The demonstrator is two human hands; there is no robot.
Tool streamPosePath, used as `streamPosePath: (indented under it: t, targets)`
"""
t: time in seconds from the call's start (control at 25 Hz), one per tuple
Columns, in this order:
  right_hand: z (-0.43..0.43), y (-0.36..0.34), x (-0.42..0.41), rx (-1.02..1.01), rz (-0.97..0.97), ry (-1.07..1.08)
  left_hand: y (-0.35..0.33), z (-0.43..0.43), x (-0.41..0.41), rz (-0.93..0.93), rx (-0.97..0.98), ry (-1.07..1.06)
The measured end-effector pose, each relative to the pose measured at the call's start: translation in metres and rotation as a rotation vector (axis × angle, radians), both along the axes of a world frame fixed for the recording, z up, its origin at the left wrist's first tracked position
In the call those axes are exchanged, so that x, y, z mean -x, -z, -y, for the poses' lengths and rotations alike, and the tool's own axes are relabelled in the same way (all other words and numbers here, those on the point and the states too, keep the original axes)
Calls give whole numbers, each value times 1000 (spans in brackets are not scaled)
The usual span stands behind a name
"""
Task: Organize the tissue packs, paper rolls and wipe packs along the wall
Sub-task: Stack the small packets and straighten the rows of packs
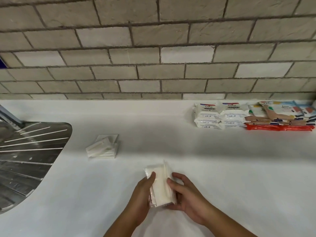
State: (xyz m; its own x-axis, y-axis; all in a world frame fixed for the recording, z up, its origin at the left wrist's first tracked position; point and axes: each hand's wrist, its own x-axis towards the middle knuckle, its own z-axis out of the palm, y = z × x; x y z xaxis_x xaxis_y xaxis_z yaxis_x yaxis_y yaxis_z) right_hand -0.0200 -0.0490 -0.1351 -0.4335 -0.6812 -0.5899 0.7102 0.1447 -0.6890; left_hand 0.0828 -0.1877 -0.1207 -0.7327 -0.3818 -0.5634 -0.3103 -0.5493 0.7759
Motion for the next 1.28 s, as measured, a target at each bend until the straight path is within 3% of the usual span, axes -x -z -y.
streamPosePath:
  t: [0.08,0.16,0.28,0.48,0.6,0.76,0.84,1.08,1.28]
  targets:
    - [-6,-2,5,50,6,15,0,-3,4,-9,-197,-49]
    - [-13,-5,9,7,-103,5,0,-7,8,-36,-250,-43]
    - [-29,-6,19,-110,-373,-17,-3,-18,18,-78,-134,23]
    - [-62,-23,40,-107,-525,-188,-12,-47,37,-93,104,34]
    - [-78,-35,51,-15,-442,-265,-22,-72,50,-102,149,13]
    - [-90,-23,61,-80,-289,-71,-35,-96,61,-123,-147,-36]
    - [-96,-18,66,-58,-186,-1,-37,-105,62,-132,-198,-74]
    - [-116,-10,68,230,63,-86,-30,-134,65,-34,120,111]
    - [-130,-16,68,285,133,-176,-26,-143,64,124,323,197]
